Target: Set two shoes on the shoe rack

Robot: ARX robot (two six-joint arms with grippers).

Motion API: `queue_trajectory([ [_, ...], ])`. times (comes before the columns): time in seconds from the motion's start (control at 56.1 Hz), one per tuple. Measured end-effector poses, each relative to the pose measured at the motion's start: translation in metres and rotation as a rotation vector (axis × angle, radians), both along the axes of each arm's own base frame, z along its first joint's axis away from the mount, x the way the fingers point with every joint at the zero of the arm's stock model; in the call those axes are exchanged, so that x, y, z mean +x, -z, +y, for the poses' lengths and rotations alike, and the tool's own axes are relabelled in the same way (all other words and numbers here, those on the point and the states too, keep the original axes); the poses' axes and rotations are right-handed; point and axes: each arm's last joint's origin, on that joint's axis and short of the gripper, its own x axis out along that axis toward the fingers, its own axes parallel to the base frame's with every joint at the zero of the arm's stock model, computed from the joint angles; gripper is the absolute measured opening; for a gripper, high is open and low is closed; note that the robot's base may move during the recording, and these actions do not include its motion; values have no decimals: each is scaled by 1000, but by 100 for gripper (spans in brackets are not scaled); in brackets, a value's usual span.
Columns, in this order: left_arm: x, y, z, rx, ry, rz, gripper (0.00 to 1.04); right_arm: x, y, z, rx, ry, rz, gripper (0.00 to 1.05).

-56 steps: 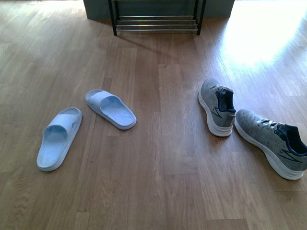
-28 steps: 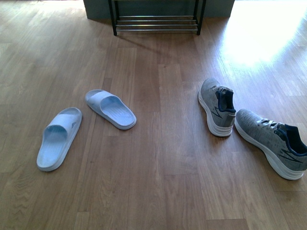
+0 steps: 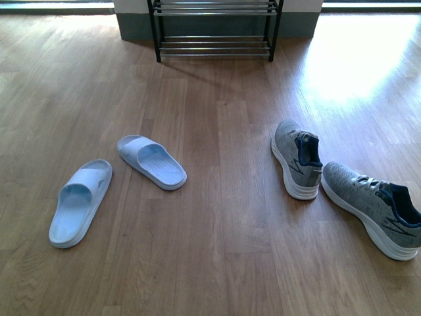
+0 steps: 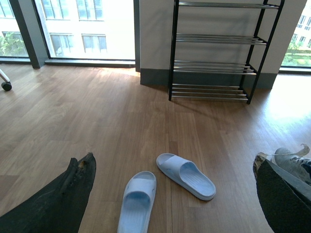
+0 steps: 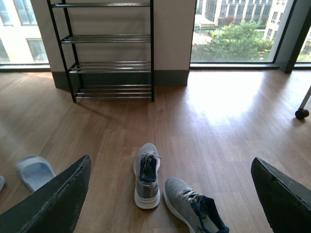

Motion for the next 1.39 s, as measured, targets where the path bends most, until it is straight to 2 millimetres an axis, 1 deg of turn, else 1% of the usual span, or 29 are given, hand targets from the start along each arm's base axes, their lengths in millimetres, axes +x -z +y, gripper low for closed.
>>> queue_trajectory([
  [1.391, 0, 0, 0, 0, 0, 0, 95, 0, 0, 0, 0, 0, 0, 96],
])
